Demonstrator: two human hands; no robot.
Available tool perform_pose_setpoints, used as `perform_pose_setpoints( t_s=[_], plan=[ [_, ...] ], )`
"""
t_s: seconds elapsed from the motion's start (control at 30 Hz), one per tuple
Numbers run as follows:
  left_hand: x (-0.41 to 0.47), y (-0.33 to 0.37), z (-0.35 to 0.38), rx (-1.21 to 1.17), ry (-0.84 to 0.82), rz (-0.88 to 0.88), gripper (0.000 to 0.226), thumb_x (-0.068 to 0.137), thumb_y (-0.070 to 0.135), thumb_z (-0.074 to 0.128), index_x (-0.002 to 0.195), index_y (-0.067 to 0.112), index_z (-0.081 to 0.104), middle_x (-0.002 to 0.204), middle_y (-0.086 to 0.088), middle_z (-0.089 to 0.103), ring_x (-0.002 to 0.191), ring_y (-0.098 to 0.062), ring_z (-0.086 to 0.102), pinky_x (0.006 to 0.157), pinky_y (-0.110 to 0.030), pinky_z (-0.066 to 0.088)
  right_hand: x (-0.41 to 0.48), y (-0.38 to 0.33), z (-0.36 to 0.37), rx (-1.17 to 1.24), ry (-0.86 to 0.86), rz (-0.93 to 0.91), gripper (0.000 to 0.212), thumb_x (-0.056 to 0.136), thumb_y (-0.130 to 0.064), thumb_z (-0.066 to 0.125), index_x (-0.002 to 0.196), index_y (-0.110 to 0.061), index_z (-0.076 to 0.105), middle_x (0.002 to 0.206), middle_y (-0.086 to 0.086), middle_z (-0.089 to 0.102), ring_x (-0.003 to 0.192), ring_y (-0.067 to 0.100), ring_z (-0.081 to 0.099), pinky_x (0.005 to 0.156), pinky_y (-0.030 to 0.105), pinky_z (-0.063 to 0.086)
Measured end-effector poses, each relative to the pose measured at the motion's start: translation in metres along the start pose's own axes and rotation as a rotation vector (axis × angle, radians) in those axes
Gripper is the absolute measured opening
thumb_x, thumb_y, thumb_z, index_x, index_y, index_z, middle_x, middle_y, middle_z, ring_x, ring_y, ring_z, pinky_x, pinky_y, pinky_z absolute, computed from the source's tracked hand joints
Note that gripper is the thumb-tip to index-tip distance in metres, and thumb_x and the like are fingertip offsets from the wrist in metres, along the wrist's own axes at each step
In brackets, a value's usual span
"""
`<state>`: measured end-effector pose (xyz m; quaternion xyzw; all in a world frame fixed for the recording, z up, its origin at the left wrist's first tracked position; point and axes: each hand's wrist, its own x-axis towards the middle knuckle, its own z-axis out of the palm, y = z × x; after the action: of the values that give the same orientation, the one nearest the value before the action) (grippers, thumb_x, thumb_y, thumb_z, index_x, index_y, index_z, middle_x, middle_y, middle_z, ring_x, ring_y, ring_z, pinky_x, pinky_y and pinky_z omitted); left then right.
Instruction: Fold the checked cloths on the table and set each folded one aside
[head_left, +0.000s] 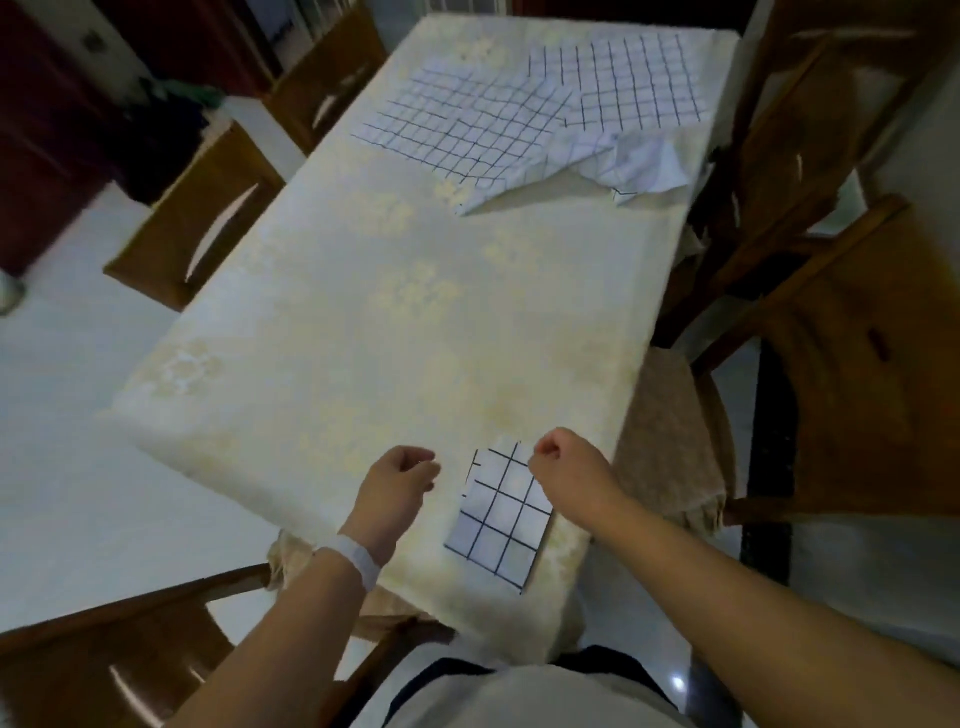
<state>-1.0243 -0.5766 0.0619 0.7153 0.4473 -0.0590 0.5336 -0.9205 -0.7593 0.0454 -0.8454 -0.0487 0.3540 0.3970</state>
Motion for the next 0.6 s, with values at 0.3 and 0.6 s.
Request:
perform_pose_setpoints(
  t_s=[0.3, 0.6],
  plan=[
    [-0.058, -0.017, -0.044, 0.488, 0.255, 0.24, 0.024, 0.092, 0.034, 0.058, 0.115, 0.027, 0.06, 0.113, 0.01, 0.054, 0.106, -0.01, 0.052, 0.092, -0.029, 0.045, -0.023, -0.056, 0.036, -0.434, -0.164, -0.486, 0.033, 0.093, -0.034, 0.048, 0.123, -0.021, 0.053, 0.124, -0.001, 0.053, 0.112, 0.021, 0.051, 0.091, 0.036, 0.046],
    [-0.119, -0.082, -0.116, 0.479, 0.473, 0.209, 0.018, 0.092, 0.04, 0.056, 0.108, 0.032, 0.062, 0.106, 0.015, 0.057, 0.098, -0.008, 0.055, 0.09, -0.035, 0.051, -0.063, -0.094, 0.112, -0.619, -0.372, -0.723, 0.037, 0.097, -0.035, 0.044, 0.13, -0.021, 0.049, 0.13, 0.0, 0.05, 0.112, 0.021, 0.05, 0.091, 0.036, 0.046]
  ],
)
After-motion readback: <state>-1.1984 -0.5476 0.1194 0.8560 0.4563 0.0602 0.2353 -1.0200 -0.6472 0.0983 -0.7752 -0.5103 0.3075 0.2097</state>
